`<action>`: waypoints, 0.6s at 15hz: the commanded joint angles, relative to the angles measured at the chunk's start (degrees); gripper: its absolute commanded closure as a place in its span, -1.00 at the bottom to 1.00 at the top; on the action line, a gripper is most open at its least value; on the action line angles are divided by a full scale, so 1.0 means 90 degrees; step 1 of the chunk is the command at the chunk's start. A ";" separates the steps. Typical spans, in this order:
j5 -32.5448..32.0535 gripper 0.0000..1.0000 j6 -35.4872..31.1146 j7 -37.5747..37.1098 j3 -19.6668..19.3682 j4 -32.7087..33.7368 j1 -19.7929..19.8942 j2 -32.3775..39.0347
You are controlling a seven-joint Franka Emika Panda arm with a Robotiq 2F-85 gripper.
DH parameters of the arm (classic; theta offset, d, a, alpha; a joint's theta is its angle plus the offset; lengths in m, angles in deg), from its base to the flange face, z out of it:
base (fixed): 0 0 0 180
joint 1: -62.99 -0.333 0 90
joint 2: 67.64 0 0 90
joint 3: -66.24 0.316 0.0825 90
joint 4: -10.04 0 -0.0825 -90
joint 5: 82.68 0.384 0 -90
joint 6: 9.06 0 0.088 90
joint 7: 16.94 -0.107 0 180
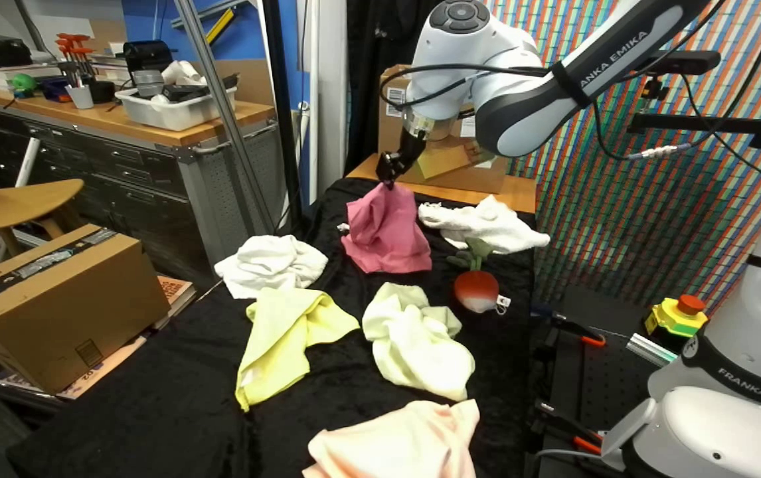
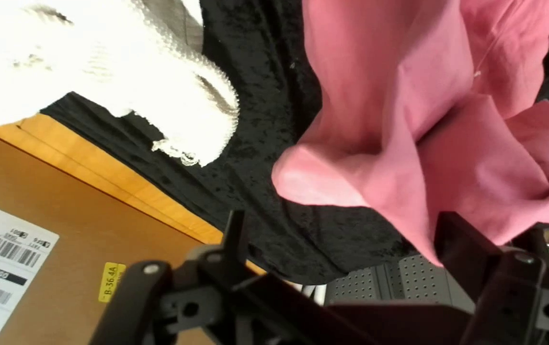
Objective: Gather all the items on the table in one place
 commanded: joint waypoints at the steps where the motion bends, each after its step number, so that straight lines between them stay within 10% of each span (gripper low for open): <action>1: -0.0040 -1.00 0.0230 -0.0450 0.0113 -0.0393 0.0261 -0.0688; 9: 0.0155 -1.00 0.0016 -0.0526 -0.0022 -0.1121 0.0899 -0.0850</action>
